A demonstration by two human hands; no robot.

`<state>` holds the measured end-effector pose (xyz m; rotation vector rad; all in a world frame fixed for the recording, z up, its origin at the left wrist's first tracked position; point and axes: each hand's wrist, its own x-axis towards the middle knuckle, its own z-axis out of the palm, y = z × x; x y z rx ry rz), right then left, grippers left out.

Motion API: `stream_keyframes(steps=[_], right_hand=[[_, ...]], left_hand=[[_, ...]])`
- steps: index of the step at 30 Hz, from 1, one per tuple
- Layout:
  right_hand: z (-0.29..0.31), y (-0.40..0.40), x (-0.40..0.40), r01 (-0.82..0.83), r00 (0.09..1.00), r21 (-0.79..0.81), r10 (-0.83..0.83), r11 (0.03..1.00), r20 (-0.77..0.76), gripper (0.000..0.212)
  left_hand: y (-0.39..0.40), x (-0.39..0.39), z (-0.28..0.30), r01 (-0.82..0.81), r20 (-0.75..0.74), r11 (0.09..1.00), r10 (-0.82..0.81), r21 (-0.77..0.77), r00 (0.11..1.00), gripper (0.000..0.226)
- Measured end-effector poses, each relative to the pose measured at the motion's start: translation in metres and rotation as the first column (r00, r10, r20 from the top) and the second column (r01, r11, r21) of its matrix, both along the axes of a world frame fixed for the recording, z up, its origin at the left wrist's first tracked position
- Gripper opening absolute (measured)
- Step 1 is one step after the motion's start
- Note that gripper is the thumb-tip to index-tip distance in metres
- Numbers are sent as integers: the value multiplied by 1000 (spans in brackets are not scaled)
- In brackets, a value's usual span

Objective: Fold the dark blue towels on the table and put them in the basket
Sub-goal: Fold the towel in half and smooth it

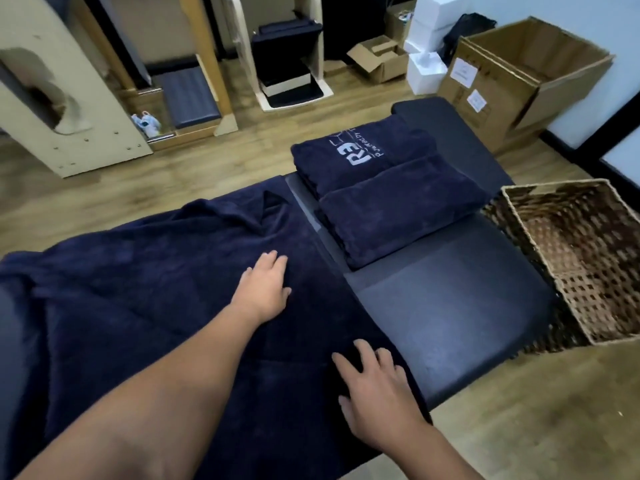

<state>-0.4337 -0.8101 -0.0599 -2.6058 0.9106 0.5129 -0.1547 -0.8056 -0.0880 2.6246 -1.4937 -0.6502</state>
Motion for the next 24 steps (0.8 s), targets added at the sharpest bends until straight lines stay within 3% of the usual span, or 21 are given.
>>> stream_keyframes(steps=[4,8,12,15,18,20,22,24], right_hand=[[11,10,33,85,989,8,-83,996,-124,80],[2,13,48,108,976,31,-100,994,-191,98],[-1,12,54,130,969,18,-123,991,-216,97],[-3,17,59,195,953,8,-188,981,-238,97],[-1,41,62,236,945,-4,-230,972,-233,91],[0,65,58,98,979,-94,-113,991,-169,88],[1,103,52,-138,989,-199,123,970,-84,91],[-1,142,47,-286,958,-180,281,941,-56,91]], left_hand=[[78,-6,-7,-85,54,996,85,12,995,58],[182,-15,-18,-48,196,995,65,-89,978,48],[279,-31,-23,-198,241,977,213,-83,947,59],[340,-42,-25,-306,282,950,313,-67,907,50],[393,-56,-27,-389,274,920,386,-46,881,62],[417,-68,-28,-447,258,891,450,-74,855,54],[439,-82,-26,-529,227,835,550,-148,804,48],[456,-96,-16,-624,160,768,640,-142,752,64]])
